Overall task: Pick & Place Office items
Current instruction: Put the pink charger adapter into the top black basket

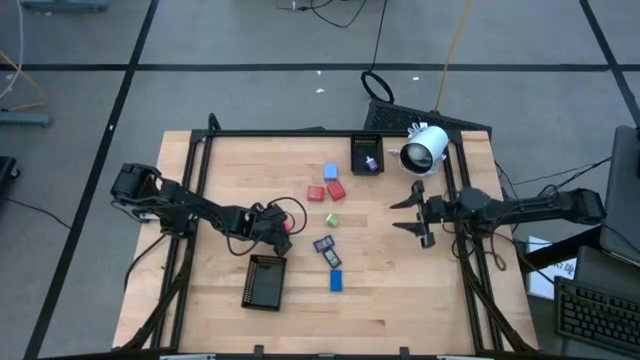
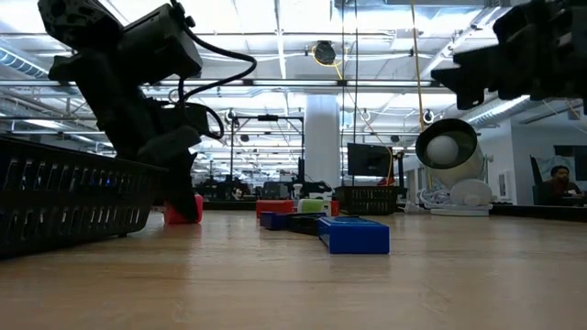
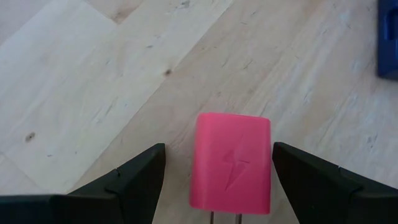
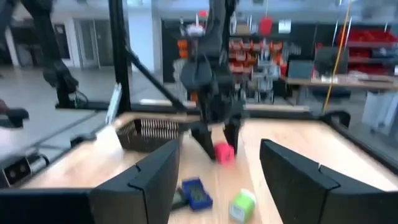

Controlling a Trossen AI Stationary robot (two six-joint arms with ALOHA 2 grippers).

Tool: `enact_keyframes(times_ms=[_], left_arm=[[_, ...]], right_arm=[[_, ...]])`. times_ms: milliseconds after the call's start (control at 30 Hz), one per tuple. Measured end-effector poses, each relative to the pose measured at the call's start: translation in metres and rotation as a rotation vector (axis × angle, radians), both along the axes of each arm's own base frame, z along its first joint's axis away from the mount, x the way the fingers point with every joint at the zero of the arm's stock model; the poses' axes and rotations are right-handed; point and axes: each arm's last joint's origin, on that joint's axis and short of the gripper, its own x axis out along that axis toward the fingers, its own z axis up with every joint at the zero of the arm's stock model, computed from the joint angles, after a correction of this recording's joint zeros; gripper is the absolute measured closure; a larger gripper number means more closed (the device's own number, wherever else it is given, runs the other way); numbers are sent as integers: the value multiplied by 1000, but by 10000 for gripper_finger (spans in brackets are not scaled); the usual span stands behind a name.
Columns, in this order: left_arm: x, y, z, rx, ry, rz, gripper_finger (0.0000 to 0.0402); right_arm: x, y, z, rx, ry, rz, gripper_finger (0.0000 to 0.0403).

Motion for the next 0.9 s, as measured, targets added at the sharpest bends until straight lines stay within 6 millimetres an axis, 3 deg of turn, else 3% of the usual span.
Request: enact_keyframes(times_ms=[467, 900], left_arm=[[0, 3, 0, 8, 1, 12, 110], [0, 4, 0, 23, 8, 14, 240]], right_arm=[[0, 0, 0, 0, -3, -3, 188], [0, 0, 0, -7, -2, -4, 188]])
